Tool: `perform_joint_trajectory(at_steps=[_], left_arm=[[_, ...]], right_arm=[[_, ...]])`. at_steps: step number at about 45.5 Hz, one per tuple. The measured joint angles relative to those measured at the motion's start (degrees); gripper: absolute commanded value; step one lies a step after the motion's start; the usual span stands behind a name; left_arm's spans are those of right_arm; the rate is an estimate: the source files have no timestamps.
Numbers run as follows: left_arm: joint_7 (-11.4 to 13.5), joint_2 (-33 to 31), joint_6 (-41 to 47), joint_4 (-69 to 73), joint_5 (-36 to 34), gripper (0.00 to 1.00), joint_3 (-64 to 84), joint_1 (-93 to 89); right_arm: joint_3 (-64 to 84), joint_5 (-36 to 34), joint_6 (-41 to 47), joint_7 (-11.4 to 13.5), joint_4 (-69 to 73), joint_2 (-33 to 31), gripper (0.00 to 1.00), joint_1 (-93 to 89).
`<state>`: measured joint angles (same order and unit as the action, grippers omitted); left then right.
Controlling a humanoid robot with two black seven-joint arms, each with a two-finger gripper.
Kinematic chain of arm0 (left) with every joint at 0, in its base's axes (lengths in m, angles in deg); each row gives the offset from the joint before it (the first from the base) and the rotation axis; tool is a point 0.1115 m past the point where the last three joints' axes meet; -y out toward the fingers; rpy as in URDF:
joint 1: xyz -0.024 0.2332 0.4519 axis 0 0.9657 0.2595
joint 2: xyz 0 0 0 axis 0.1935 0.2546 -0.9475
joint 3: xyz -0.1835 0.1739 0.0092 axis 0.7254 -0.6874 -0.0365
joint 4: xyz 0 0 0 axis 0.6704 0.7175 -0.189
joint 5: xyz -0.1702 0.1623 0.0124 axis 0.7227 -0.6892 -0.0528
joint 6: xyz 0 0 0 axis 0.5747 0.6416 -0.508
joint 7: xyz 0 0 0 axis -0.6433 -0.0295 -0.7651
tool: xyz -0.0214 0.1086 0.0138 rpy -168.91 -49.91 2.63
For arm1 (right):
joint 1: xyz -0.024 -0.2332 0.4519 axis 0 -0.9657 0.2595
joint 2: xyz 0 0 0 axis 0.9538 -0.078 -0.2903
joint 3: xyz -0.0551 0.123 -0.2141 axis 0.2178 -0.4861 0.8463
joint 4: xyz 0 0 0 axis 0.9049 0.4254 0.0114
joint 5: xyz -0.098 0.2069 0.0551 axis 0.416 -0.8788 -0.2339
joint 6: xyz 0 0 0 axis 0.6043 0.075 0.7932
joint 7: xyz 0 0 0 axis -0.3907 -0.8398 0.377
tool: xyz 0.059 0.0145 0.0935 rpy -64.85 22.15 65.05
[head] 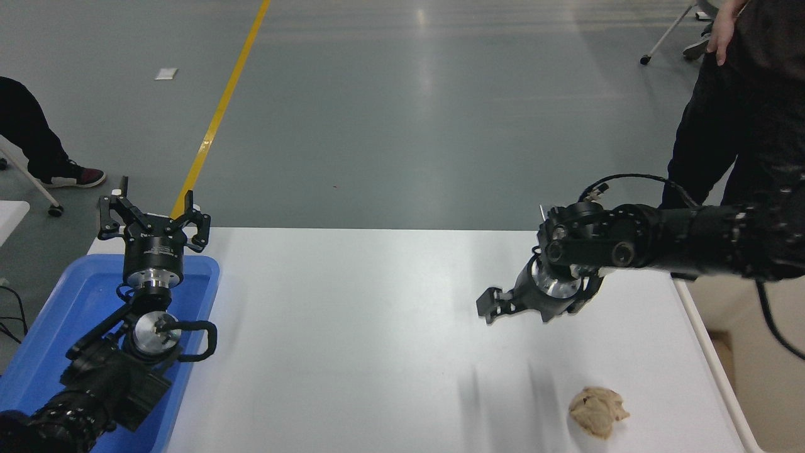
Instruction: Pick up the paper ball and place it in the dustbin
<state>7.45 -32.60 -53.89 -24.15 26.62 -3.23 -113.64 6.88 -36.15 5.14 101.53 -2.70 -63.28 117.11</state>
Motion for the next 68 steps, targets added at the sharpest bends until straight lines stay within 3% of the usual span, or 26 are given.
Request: perform_joint_trajectory(at_steps=[16,39,56,68], left_arm=[[0.0,0.0,0.0,0.0,0.0,0.99,0.0,0.0],[0.0,0.0,0.0,0.0,0.0,0.99,0.0,0.0],[0.0,0.0,0.0,0.0,0.0,0.99,-0.1,0.0],[0.0,0.0,0.0,0.0,0.0,0.99,-0.1,0.0]], right_arm=[[4.6,3.2,8.6,0.4,14.2,-18.9,1.00,22.0],[21.9,5.1,10.4,-0.2,24.6,-23.8,1.00,40.3],[26.2,6.3,5.3,-0.5,29.6,-29.9,0.98,31.7],[16.2,11.2,-2.7,-0.4,27.9,-32.7,0.99,12.8]])
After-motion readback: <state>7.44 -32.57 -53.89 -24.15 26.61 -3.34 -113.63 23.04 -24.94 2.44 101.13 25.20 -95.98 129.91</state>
